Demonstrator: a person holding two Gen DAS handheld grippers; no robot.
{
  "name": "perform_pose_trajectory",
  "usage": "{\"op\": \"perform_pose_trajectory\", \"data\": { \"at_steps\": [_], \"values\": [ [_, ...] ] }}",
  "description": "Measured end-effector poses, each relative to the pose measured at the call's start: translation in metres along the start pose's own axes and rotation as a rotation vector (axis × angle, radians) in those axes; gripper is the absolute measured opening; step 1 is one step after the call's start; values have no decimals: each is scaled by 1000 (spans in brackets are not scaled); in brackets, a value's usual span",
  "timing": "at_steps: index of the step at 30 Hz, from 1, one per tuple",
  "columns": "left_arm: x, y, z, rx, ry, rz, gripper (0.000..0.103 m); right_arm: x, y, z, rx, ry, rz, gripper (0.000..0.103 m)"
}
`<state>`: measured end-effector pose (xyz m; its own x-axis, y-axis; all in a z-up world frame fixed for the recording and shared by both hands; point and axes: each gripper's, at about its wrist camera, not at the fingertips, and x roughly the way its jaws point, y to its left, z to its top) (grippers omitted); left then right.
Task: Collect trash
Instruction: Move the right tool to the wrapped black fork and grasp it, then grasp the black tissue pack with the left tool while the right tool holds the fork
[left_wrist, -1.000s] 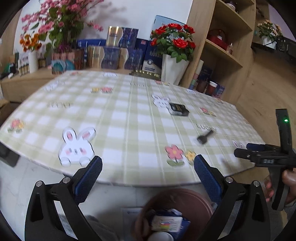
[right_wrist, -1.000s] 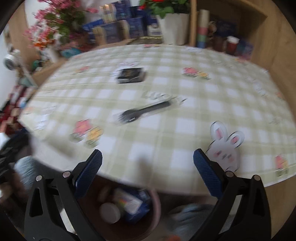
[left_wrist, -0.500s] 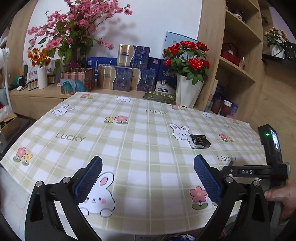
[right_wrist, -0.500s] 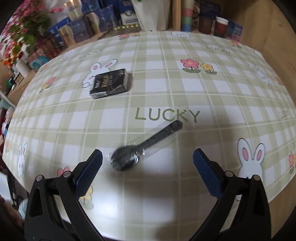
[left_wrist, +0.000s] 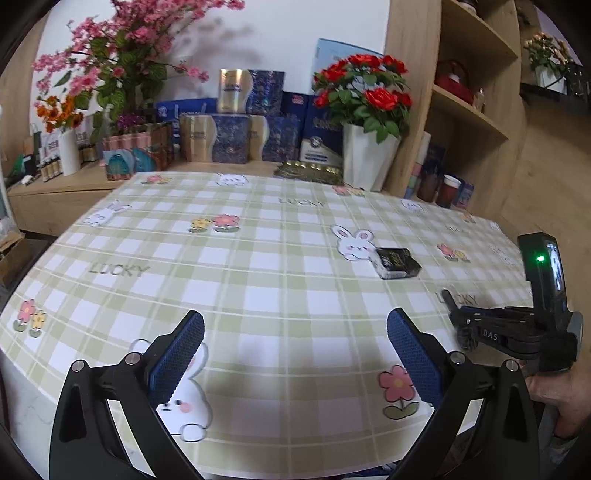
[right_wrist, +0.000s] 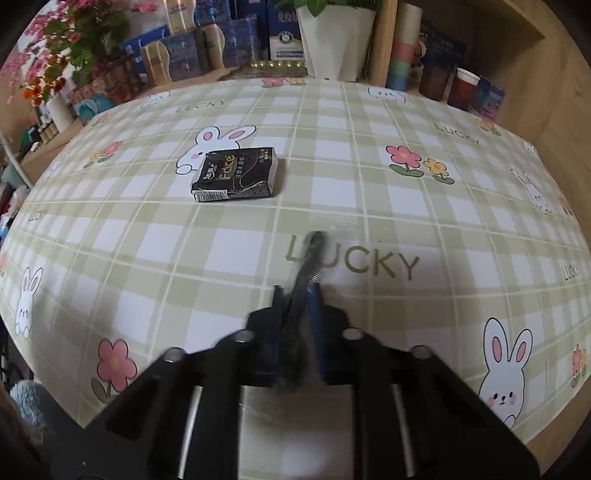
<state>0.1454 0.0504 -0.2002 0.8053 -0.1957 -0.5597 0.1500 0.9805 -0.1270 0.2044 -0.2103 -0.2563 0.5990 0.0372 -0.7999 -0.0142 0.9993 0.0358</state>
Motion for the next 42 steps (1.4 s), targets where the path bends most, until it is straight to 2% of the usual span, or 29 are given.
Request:
{"op": "perform_pose_trajectory", "data": {
  "at_steps": [2,8,12,16,18,20,25,28,31,34,35,36,37,38,42],
  "values": [
    [6,-8,2,18,24,-29,97,-11,-14,-3,40,-48,26,13],
    [47,-39,20,22,163,-184,97,-41,-54,-3,147,-166,68,13],
    [81,-67,37,44,220,-206,97,-48,-77,-5,207,-189,87,13],
    [130,-92,51,14,299,-182,97,-54,-89,-9,205,-216,81,13],
    [146,-104,57,17,317,-186,97,-57,-94,-12,211,-229,93,13],
    [159,-116,61,37,327,-160,97,-58,-98,-14,219,-236,104,13],
    [189,-139,67,83,341,-46,97,-62,-110,-20,249,-249,127,13],
    [201,-141,65,97,351,58,97,-63,-115,-24,267,-252,135,13],
    [211,-138,60,59,397,64,97,-66,-118,-28,282,-266,150,13],
    [214,-137,58,77,402,66,97,-69,-115,-32,271,-272,152,13],
    [214,-137,58,84,400,63,94,-69,-115,-33,269,-272,153,13],
    [211,-138,58,102,387,69,82,-70,-115,-34,268,-272,157,13],
    [208,-138,58,121,376,80,75,-71,-114,-36,267,-270,160,13],
    [206,-137,58,125,372,67,63,-71,-114,-37,267,-269,160,13],
    [191,-130,57,115,404,0,55,-77,-118,-40,291,-276,172,13]
  ]
}}
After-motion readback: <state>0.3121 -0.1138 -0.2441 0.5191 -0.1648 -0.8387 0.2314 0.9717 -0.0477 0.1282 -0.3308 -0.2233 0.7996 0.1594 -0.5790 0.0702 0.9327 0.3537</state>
